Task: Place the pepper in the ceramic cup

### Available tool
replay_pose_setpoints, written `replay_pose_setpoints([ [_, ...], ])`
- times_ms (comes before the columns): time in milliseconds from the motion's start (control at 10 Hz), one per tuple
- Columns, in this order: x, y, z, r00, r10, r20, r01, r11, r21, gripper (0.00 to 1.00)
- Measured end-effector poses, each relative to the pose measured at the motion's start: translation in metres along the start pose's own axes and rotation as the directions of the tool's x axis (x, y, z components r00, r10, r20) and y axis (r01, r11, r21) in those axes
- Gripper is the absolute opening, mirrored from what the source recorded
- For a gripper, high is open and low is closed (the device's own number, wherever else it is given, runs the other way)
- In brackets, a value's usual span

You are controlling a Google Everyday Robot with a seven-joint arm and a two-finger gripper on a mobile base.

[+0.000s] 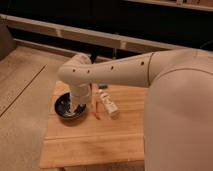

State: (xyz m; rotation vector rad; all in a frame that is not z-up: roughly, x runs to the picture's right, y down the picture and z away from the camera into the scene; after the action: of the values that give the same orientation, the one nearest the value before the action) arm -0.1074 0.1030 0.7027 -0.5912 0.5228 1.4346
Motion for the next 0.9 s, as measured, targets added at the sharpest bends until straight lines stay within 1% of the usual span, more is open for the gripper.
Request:
replay_pose_setpoints([
  [400, 0.0, 0.0, 0.0, 1.0, 0.0, 0.0, 0.0, 1.0, 0.0, 0.65],
  [500, -0.001, 0.0, -0.001, 1.0, -0.002, 0.004, 0.002, 1.0, 0.002, 0.65],
  [600, -0.003, -0.001, -0.003, 1.0, -0.005, 0.017, 0.005, 1.0, 0.001, 0.65],
  [700, -0.01, 0.0, -0.007, 0.999, -0.014, 0.048, 0.015, 1.0, -0.01, 0.65],
  [800, -0.026, 0.006, -0.023, 0.99, -0.047, 0.13, 0.054, 0.997, -0.047, 0.65],
  [900, -0.041, 0.014, -0.042, 0.971, -0.09, 0.222, 0.112, 0.99, -0.088, 0.65],
])
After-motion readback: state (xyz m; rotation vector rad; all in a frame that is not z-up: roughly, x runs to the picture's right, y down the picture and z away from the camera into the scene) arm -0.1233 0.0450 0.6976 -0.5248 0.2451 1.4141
